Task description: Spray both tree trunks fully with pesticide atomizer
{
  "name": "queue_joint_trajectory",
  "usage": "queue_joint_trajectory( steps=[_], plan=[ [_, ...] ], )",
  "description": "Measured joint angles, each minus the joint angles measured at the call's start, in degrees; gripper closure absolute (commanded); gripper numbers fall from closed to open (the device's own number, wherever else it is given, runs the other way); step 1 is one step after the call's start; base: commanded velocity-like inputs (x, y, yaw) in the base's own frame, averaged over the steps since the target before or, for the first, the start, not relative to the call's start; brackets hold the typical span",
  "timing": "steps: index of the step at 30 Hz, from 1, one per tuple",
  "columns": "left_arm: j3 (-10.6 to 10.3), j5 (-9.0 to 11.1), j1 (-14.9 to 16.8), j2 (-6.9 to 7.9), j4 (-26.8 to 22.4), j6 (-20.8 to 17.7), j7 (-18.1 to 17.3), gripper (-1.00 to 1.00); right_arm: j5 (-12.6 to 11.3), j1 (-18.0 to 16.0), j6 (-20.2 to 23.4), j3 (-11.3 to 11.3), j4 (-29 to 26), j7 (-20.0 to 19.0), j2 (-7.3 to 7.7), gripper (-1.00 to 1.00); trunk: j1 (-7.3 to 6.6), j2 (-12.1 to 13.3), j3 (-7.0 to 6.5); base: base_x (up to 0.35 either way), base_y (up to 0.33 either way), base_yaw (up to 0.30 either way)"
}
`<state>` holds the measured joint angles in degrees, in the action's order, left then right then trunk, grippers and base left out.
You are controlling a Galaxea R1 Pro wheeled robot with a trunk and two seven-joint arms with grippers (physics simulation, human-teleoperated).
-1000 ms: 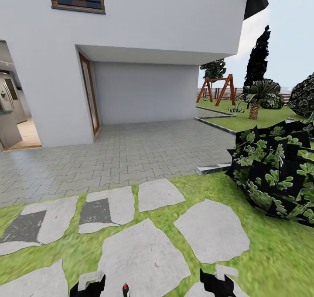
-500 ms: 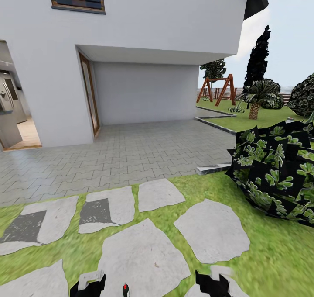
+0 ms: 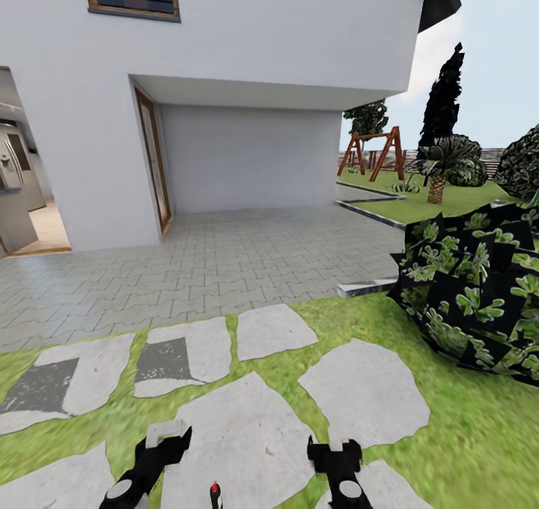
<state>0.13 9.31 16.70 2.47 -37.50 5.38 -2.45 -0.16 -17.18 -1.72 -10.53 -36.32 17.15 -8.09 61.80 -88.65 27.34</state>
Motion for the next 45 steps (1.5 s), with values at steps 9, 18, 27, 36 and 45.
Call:
queue_joint_trajectory(
  steps=[9, 18, 27, 36, 45],
  plan=[
    [0.2, 0.1, 0.0, 0.18, -2.2, -1.3, -0.1, -1.0, -1.6, -0.9, 6.5, 1.7, -1.6, -2.7, 0.78, -1.0, 1.98, -3.6, 1.62, 0.0, 0.0, 0.0],
    [0.2, 0.9, -0.1, 0.22, -0.3, 2.9, -0.1, -1.0, -2.6, -0.9, 3.0, 2.3, 1.6, -3.2, 1.27, -1.0, 3.96, -7.2, 3.24, 0.0, 0.0, 0.0],
    [0.3, 1.1, -0.1, 0.17, 0.9, 5.0, 0.2, -1.0, -2.7, -0.9, 1.3, 2.4, 2.5, -2.9, 1.31, -1.0, 5.93, -10.8, 4.86, 0.0, 0.0, 0.008],
    [0.3, 1.1, -0.1, 0.17, 1.5, 5.2, 0.3, -1.0, -2.7, -0.9, 1.0, 2.3, 2.6, -2.8, 1.31, -1.0, 7.91, -14.4, 6.47, 0.0, 0.0, 0.161],
    [0.2, 1.1, -0.2, 0.12, 1.6, 5.3, 0.3, -1.0, -2.8, -0.9, 0.8, 2.3, 2.6, -2.8, 1.29, -1.0, 9.89, -18.1, 8.1, 0.0, 0.0, 0.051]
  ],
)
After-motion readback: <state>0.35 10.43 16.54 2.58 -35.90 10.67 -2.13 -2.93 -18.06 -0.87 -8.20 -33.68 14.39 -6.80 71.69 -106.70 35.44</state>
